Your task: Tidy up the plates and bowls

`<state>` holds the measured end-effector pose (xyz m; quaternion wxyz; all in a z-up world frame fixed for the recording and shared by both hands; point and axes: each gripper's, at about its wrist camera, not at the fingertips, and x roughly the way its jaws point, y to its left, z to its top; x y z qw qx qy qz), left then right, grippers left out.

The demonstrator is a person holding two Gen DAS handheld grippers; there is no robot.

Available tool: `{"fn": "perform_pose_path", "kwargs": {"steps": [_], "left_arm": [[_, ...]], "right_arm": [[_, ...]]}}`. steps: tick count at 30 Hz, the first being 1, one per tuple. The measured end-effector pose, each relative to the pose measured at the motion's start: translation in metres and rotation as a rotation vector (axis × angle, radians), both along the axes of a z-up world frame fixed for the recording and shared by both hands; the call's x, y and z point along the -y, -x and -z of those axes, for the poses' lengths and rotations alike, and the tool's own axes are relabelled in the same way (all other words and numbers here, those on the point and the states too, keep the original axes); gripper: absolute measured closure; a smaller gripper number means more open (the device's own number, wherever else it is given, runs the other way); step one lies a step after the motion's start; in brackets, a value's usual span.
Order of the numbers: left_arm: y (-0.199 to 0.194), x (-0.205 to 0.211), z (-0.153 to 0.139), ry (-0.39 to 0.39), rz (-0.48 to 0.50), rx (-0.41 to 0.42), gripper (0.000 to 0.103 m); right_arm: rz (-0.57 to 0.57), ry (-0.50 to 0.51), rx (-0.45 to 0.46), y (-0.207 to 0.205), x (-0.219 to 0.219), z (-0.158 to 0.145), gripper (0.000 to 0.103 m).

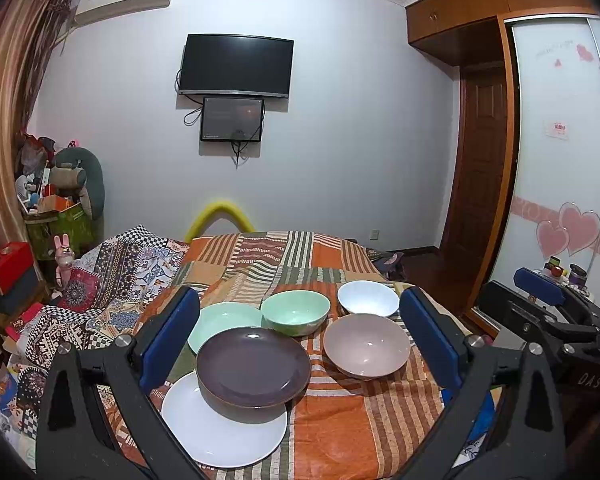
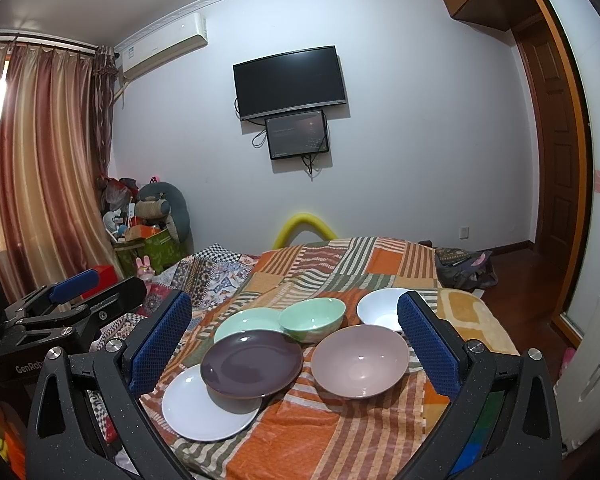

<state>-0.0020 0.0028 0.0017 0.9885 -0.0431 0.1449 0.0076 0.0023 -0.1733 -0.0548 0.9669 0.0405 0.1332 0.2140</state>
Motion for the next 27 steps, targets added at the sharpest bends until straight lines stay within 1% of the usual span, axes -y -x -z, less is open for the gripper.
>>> {"fn": "perform_pose_path", "kwargs": {"steps": [21,27], "left_arm": [[-0.003,0.0,0.001,0.005,0.0,-0.005,0.001],[-0.013,-0.006,0.013,0.012,0.007,-0.033,0.001]], "right_arm": [[0.0,0.007,-0.004,0.0,-0.003,0.0,0.001],[-0.001,0.015,-0.023,-0.006,-0.008,0.006,0.001]]}}
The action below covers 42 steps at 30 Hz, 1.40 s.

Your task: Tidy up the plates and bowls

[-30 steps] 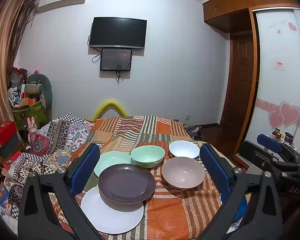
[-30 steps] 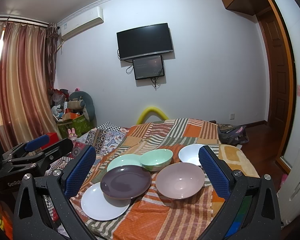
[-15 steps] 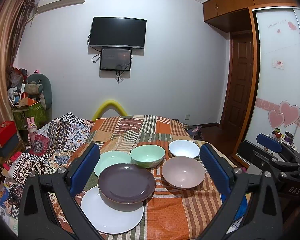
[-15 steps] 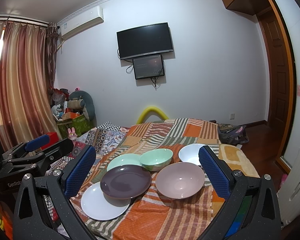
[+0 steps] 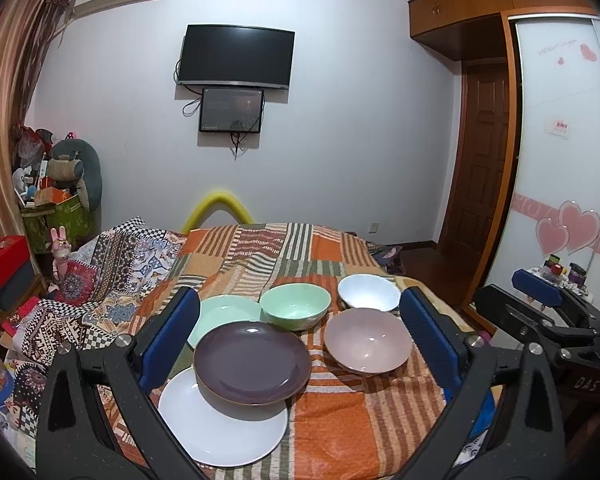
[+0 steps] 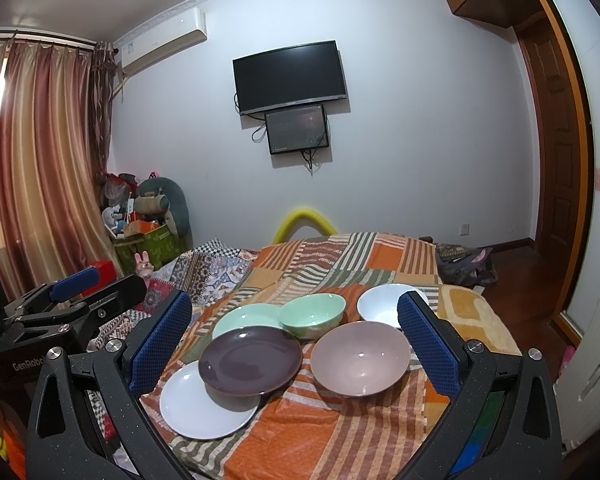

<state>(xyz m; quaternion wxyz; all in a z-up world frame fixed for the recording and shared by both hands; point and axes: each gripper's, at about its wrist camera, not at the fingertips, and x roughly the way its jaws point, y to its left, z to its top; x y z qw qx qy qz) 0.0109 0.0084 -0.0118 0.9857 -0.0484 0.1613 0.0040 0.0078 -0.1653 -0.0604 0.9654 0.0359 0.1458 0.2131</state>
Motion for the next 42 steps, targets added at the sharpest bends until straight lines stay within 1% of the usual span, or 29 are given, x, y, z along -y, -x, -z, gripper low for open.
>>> {"fn": "perform_pose_path", "kwargs": {"steps": [4,6,7,9,10,15,16,18,20,22,23,26,28,29,31,32,34,37,41,42], "left_arm": [[-0.015,-0.01,0.009,0.011,0.012,-0.07,0.001],[-0.026,-0.019,0.017,0.034,0.029,-0.122,0.001],[-0.032,-0.024,0.022,0.041,0.035,-0.117,0.001],[-0.042,-0.034,0.032,0.05,0.034,-0.149,0.001],[-0.048,-0.038,0.037,0.039,0.03,-0.154,0.001],[-0.067,-0.061,0.066,0.069,0.013,-0.255,0.002],[-0.071,-0.067,0.071,0.071,0.006,-0.272,0.002],[-0.078,-0.076,0.08,0.063,-0.017,-0.297,0.003],[-0.085,-0.084,0.087,0.052,-0.036,-0.318,0.007],[-0.094,-0.093,0.095,0.045,-0.052,-0.342,0.014],[-0.097,-0.097,0.098,0.047,-0.055,-0.354,0.016],[-0.113,-0.111,0.111,0.082,-0.046,-0.405,0.026],[-0.125,-0.118,0.123,0.118,-0.039,-0.444,0.037],[-0.129,-0.124,0.128,0.123,-0.041,-0.465,0.039],[-0.14,-0.132,0.141,0.157,-0.049,-0.507,0.044],[-0.146,-0.138,0.148,0.175,-0.062,-0.528,0.045],[-0.154,-0.149,0.159,0.185,-0.083,-0.562,0.052],[-0.164,-0.162,0.172,0.183,-0.099,-0.596,0.058],[-0.176,-0.166,0.187,0.175,-0.096,-0.612,0.06],[-0.18,-0.166,0.189,0.175,-0.094,-0.615,0.062]], "right_arm": [[-0.005,0.01,-0.036,-0.01,-0.005,0.007,0.001],[-0.014,0.013,-0.064,-0.017,-0.008,0.012,0.001],[-0.018,0.014,-0.081,-0.021,-0.01,0.016,0.001],[-0.028,0.025,-0.113,-0.03,-0.016,0.025,0.001],[-0.03,0.032,-0.124,-0.032,-0.018,0.028,0.001],[-0.054,0.06,-0.203,-0.05,-0.031,0.051,0.001],[-0.058,0.067,-0.219,-0.054,-0.034,0.055,0.002],[-0.072,0.074,-0.252,-0.061,-0.038,0.063,0.007],[-0.083,0.078,-0.285,-0.071,-0.042,0.068,0.008],[-0.095,0.082,-0.315,-0.078,-0.048,0.076,0.013],[-0.1,0.086,-0.332,-0.081,-0.052,0.079,0.017],[-0.114,0.101,-0.381,-0.092,-0.062,0.093,0.026],[-0.122,0.111,-0.416,-0.098,-0.066,0.103,0.03],[-0.125,0.116,-0.431,-0.101,-0.068,0.107,0.033],[-0.13,0.126,-0.466,-0.107,-0.072,0.117,0.037],[-0.132,0.128,-0.481,-0.109,-0.074,0.122,0.04],[-0.135,0.134,-0.516,-0.114,-0.075,0.13,0.046],[-0.131,0.142,-0.558,-0.124,-0.078,0.142,0.05],[-0.129,0.149,-0.603,-0.132,-0.083,0.151,0.058],[-0.128,0.15,-0.611,-0.134,-0.083,0.153,0.061]]}}
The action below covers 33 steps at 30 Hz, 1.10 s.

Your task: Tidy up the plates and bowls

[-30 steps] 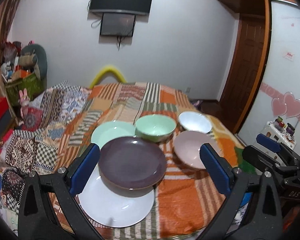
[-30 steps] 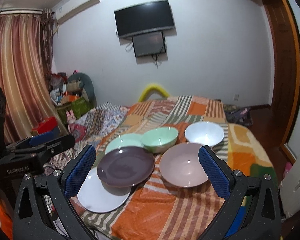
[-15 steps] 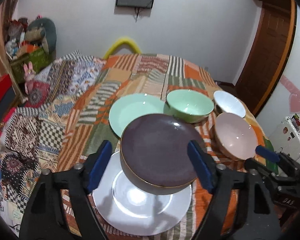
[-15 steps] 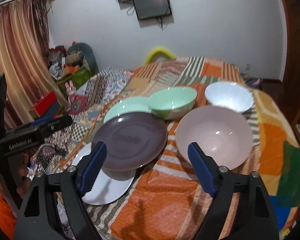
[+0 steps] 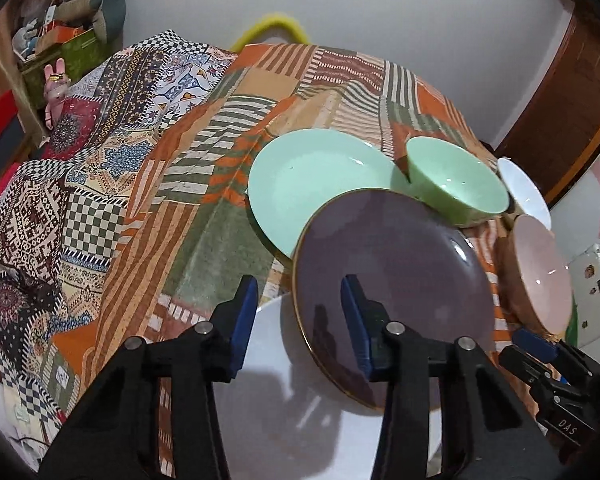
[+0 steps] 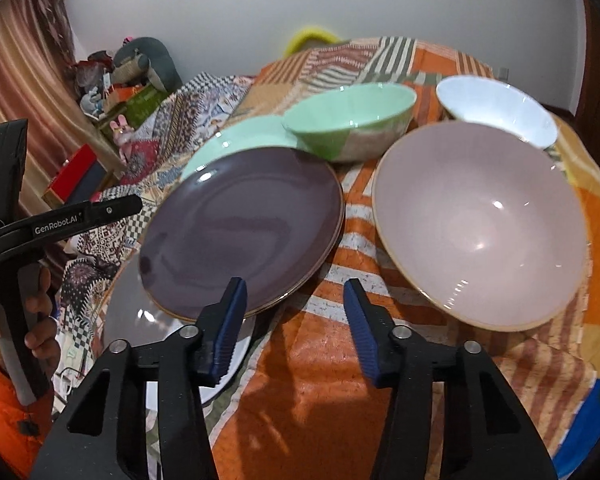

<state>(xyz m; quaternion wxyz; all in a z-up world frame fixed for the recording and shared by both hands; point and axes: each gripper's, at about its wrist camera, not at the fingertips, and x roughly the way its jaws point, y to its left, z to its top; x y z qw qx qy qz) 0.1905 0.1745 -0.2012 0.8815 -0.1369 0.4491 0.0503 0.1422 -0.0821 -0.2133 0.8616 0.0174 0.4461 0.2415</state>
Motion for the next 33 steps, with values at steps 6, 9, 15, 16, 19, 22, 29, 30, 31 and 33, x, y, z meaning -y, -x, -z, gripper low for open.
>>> {"fn": "perform_pose_path", "kwargs": {"steps": [6,9,15,16,19,22,29,30,31,33], "left_arm": [[-0.019,-0.002,0.01,0.031,0.018,0.002,0.072],[-0.027,-0.005,0.014,0.044,0.025,-0.005,0.078],[-0.04,-0.008,0.019,0.054,0.037,-0.015,0.085],[-0.042,-0.009,0.02,0.06,0.041,-0.016,0.085],[-0.048,-0.007,0.023,0.047,0.047,-0.024,0.085],[-0.054,-0.005,0.03,0.053,0.06,-0.046,0.085],[-0.05,-0.006,0.032,0.074,0.071,-0.05,0.086],[-0.048,-0.005,0.032,0.073,0.073,-0.051,0.086],[-0.046,-0.004,0.032,0.064,0.079,-0.056,0.086],[-0.041,0.0,0.031,0.049,0.088,-0.065,0.086]], "right_arm": [[0.015,0.004,-0.034,-0.011,-0.004,0.009,0.069],[0.023,0.001,-0.042,-0.017,-0.006,0.01,0.072],[0.043,-0.012,-0.064,-0.029,-0.009,0.015,0.077],[0.048,-0.017,-0.069,-0.031,-0.009,0.016,0.077],[0.056,-0.026,-0.076,-0.034,-0.009,0.018,0.077],[0.071,-0.045,-0.087,-0.036,-0.009,0.019,0.077],[0.072,-0.045,-0.073,-0.034,-0.007,0.018,0.081],[0.071,-0.04,-0.071,-0.033,-0.007,0.018,0.081],[0.068,-0.034,-0.066,-0.032,-0.007,0.017,0.081],[0.063,-0.026,-0.061,-0.032,-0.007,0.016,0.081]]}}
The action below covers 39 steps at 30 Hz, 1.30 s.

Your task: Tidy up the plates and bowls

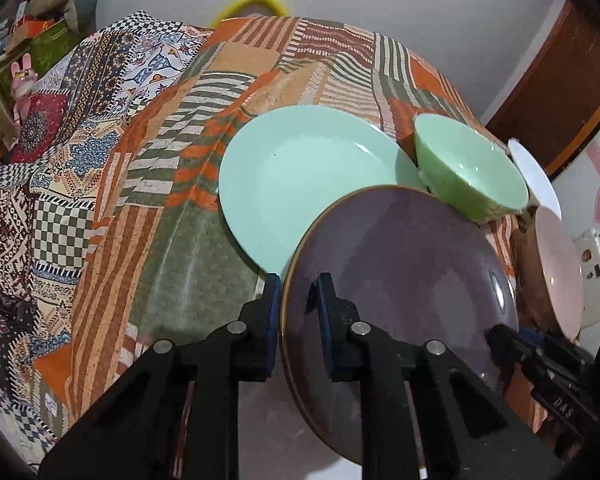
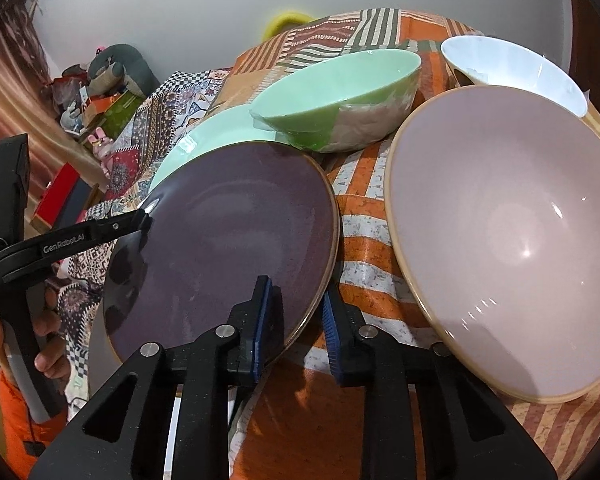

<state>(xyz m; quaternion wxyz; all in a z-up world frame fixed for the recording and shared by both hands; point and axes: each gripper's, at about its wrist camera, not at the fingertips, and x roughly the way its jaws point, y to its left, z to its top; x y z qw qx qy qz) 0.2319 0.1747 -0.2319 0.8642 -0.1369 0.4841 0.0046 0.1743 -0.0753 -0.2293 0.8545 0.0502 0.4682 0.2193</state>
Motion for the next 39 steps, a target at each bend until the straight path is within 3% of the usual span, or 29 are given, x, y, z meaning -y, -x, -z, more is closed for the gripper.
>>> {"fn": "perform_pose_path", "kwargs": {"steps": [22,39], "left_arm": [[0.056,0.022,0.001,0.063,0.017,-0.069,0.085],[0.113,0.064,-0.03,0.074,0.032,-0.035,0.085]], "right_arm": [[-0.051,0.083,0.053,0.016,0.011,-0.012,0.083],[-0.037,0.064,0.077,0.05,0.038,-0.028,0.083]]}}
